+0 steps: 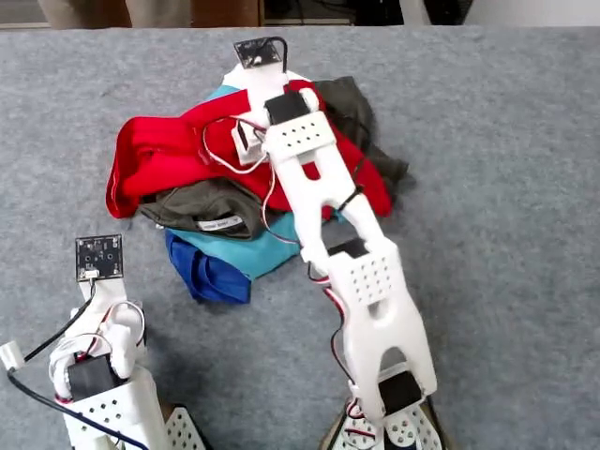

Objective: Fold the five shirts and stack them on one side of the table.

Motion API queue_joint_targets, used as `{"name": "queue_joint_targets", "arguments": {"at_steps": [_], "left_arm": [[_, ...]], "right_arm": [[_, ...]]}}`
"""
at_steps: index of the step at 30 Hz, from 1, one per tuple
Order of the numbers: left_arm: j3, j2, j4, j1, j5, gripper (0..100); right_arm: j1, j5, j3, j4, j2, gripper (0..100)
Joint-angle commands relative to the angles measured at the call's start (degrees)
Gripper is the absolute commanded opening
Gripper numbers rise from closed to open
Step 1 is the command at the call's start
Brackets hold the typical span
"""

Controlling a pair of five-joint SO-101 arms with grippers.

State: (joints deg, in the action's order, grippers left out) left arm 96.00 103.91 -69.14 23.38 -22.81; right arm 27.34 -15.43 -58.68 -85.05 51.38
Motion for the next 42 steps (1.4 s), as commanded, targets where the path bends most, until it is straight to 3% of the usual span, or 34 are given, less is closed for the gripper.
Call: {"name": "queue_joint_targets", "arguments": {"at_steps": [1,6,15,20,23,26,28,30,32,34,39,42], "left_arm": [[0.4,0.4,1.5,0.2,-0.2,2],[0.5,0.4,1.5,0.2,-0.2,2],[0.5,0.4,1.3,0.2,-0.2,2],[0.5,0.4,1.1,0.1,-0.2,2],[0.5,0.4,1.0,0.1,-0.3,2],[0.5,0.4,0.9,0.1,-0.3,2],[0.5,0.4,0.9,0.2,-0.3,2],[0.5,0.4,0.9,0.2,-0.3,2],[0.5,0.4,0.9,0.2,-0.4,2],[0.5,0.4,0.9,0.2,-0.4,2],[0.7,0.4,1.0,0.2,-0.4,2],[0.7,0.4,1.0,0.2,-0.4,2]], "right_arm": [[0.5,3.3,-19.7,-7.3,0.4,0.8],[0.0,7.1,-37.8,-15.7,-0.1,0.2],[-11.4,7.1,-35.0,-17.1,-18.9,0.2],[-8.8,6.7,-21.8,-17.2,-18.4,2.1],[-4.8,3.1,-9.1,-17.0,-17.6,15.7],[-2.2,-4.0,2.6,-13.4,-14.8,39.4],[-1.8,-4.9,8.0,-8.5,-11.9,53.6],[-2.1,-4.9,10.4,-5.0,-8.9,59.2],[-2.6,-5.0,9.7,-4.2,-6.7,54.6],[-3.6,-4.6,6.5,-5.3,-6.3,43.3],[-5.0,8.4,-9.4,-9.3,-6.1,0.0],[-5.1,10.7,-20.8,-15.4,-6.3,5.0]]}}
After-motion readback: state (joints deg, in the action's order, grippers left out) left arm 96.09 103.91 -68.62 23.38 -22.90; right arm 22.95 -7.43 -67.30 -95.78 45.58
